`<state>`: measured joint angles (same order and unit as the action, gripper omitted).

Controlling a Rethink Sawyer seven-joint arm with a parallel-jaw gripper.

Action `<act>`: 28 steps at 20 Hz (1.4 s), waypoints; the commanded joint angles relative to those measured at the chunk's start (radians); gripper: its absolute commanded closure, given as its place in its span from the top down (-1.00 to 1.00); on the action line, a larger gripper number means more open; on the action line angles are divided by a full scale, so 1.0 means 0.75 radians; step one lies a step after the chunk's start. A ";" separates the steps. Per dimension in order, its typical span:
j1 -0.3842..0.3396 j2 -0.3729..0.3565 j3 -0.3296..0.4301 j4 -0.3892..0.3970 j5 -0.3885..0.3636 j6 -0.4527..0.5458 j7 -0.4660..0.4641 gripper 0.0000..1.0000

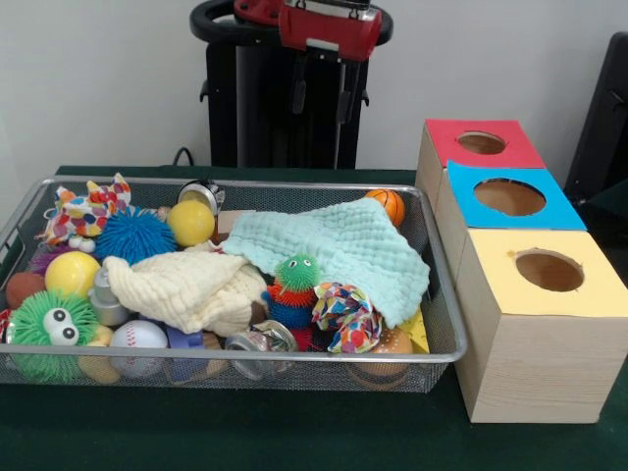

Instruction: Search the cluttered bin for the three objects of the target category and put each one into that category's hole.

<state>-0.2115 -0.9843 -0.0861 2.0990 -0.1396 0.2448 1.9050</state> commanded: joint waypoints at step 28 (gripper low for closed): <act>-0.306 0.234 0.395 -0.294 -0.788 -0.043 -0.205 1.00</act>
<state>-0.3773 -0.8560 0.0827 1.9466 -0.6309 0.2170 1.9050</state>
